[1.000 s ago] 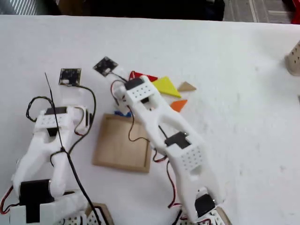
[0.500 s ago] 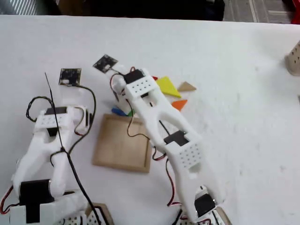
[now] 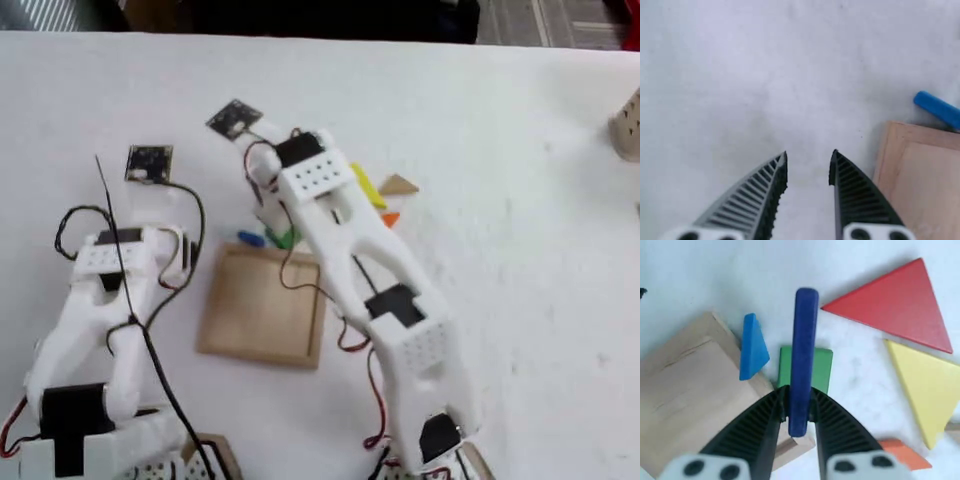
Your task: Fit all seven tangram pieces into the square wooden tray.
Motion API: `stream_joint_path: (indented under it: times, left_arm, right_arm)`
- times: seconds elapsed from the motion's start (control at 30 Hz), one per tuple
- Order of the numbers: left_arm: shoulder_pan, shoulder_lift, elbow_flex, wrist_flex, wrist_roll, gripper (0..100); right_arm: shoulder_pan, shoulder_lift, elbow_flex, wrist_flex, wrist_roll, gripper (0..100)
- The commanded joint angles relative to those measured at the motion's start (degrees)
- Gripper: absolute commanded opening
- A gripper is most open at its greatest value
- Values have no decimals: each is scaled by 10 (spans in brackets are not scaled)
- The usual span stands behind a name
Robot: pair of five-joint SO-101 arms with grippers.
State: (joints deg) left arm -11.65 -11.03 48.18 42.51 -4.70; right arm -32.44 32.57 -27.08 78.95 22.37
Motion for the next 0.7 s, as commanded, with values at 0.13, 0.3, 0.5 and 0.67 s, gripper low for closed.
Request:
stream_joint_path:
  times: [0.13,0.3,0.5,0.67]
  left_arm:
    - [-8,-23,-4,-11,-4,151]
    - [-8,-23,-4,-11,-4,151]
    - [-12,-23,-4,-11,-4,151]
    - [-20,-24,-4,-11,-4,151]
  right_arm:
    - [-15,-203,188,-22,-4,19]
    - [-67,-369,404,-106,-31,18]
    - [-117,-512,597,-204,-100,18]
    - [-158,-508,654,-245,-111,19]
